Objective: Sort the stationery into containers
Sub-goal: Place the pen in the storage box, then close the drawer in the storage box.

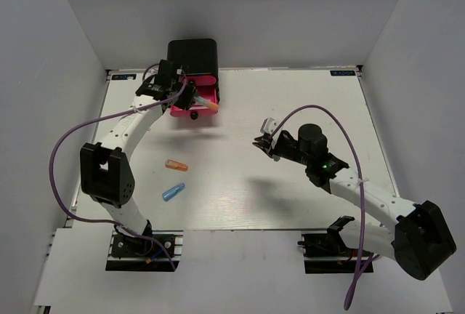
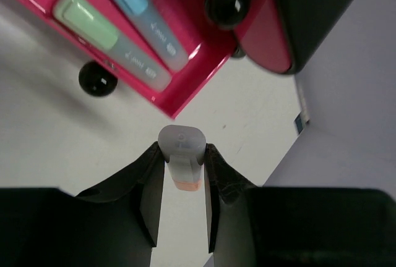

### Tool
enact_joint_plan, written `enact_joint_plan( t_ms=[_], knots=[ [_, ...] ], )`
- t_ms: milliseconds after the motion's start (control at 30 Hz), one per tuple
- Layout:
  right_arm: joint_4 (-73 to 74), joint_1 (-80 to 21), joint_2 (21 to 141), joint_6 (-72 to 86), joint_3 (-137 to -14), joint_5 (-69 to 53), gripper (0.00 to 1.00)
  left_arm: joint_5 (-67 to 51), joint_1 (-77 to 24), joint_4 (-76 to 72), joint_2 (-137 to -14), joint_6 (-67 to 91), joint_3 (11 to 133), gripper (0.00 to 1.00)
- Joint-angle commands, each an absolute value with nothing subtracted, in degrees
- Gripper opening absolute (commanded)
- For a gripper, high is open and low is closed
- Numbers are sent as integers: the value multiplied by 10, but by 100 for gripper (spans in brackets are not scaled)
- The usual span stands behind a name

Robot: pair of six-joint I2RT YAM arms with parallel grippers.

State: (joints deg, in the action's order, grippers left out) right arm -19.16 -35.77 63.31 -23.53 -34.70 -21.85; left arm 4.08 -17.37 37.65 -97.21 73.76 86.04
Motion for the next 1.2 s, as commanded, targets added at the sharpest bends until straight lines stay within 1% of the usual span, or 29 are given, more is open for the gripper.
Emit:
enact_joint_plan(
  t_ms=[0, 167, 300, 333, 367, 400, 433, 467, 500, 533, 633, 700, 800, 833, 867, 900, 933, 967, 1000, 1033, 1067, 1167],
  knots=[
    [-187, -354, 620, -233, -344, -221, 22, 108, -155, 333, -972, 798, 867, 0],
    [-179, -353, 614, -235, -336, -218, 22, 148, -143, 270, -972, 874, 818, 0],
    [-178, -352, 611, -236, -333, -215, 22, 166, -138, 285, -997, 879, 842, 0],
    [-178, -352, 613, -235, -335, -214, 23, 166, -133, 295, -1016, 879, 852, 0],
    [-178, -352, 613, -236, -335, -214, 25, 166, -133, 306, -1024, 879, 866, 2],
    [-178, -352, 614, -236, -335, -214, 27, 166, -133, 315, -1031, 879, 873, 15],
    [-178, -352, 614, -237, -335, -212, 34, 166, -133, 321, -1036, 879, 879, 28],
    [-175, -352, 617, -237, -335, -211, 38, 166, -133, 321, -1036, 869, 879, 40],
    [-172, -352, 616, -239, -338, -211, 42, 166, -133, 314, -1036, 864, 885, 58],
    [-171, -351, 616, -237, -338, -210, 50, 166, -133, 314, -1036, 859, 885, 65],
    [-172, -352, 618, -236, -336, -207, 56, 161, -133, 308, -1029, 831, 891, 78],
    [-175, -349, 621, -225, -333, -206, 56, 161, -133, 302, -1009, 805, 891, 81],
    [-175, -347, 628, -213, -330, -207, 56, 161, -133, 285, -978, 748, 891, 82],
    [-176, -345, 630, -204, -326, -207, 56, 155, -133, 279, -956, 724, 891, 81],
    [-176, -345, 632, -200, -325, -204, 53, 155, -133, 273, -945, 698, 886, 78],
    [-176, -340, 642, -198, -324, -198, 47, 142, -138, 256, -932, 635, 880, 72],
    [-172, -338, 645, -188, -323, -196, 37, 125, -138, 234, -918, 592, 846, 46],
    [-171, -333, 649, -185, -323, -190, 23, 69, -138, 202, -902, 545, 818, 27],
    [-171, -331, 663, -175, -324, -187, 0, 37, -138, 172, -867, 501, 788, 15],
    [-164, -324, 669, -171, -326, -185, 0, 11, -132, 132, -851, 461, 729, 7],
    [-166, -319, 677, -161, -325, -183, 0, -1, -132, 122, -835, 451, 703, 0],
    [-155, -308, 700, -139, -330, -176, 0, -1, -132, 123, -795, 438, 621, 0]
  ],
)
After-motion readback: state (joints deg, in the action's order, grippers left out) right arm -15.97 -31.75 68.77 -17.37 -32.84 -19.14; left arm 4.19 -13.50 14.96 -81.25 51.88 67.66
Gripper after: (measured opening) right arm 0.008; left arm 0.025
